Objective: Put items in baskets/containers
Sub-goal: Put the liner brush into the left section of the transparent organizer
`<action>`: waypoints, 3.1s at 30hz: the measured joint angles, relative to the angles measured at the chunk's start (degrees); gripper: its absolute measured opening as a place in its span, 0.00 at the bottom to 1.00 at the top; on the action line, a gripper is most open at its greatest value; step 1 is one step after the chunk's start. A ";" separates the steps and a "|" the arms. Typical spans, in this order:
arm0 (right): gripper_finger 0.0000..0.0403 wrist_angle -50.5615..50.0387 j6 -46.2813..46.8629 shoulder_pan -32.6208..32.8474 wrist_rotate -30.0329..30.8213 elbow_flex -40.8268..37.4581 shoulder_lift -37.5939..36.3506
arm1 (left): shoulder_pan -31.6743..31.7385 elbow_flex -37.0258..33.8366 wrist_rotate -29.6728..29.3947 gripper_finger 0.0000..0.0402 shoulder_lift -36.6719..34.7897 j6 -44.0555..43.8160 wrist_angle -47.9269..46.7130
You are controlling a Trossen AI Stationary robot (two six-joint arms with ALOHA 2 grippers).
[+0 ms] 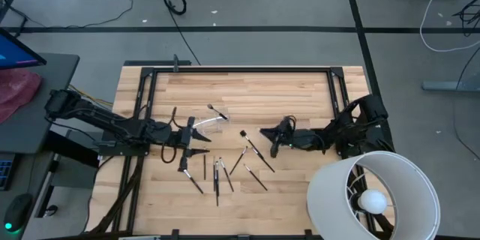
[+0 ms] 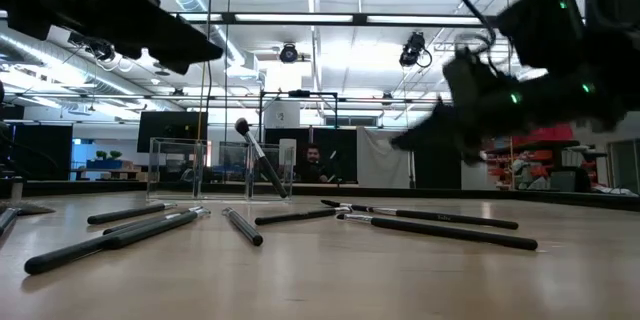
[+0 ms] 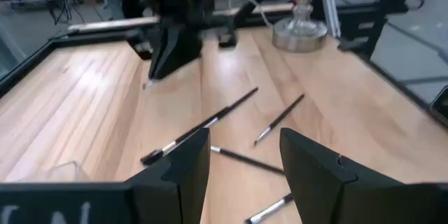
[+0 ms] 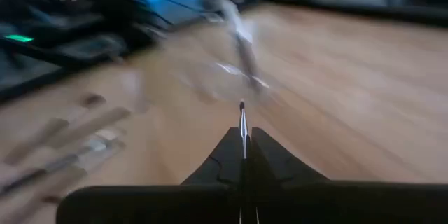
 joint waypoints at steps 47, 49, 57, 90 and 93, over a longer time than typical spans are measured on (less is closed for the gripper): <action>0.03 -34.62 -0.79 -5.34 -24.68 31.38 -0.18 | 6.79 7.39 -4.38 0.44 23.29 27.06 16.98; 0.03 -35.03 -0.83 -5.34 -24.68 31.38 -0.18 | 6.75 7.37 -4.52 0.44 23.29 27.18 16.98; 0.03 -34.98 -2.05 -5.34 -24.68 31.38 -0.18 | 6.73 7.37 -4.48 0.36 23.26 28.15 16.11; 0.47 -38.06 -16.55 -5.87 -15.18 31.36 -0.73 | 2.59 7.34 -21.32 0.05 20.04 31.39 6.48; 0.51 -40.46 -21.30 -5.40 -7.57 31.36 -2.26 | 1.64 7.34 -25.26 0.04 15.69 29.61 -2.39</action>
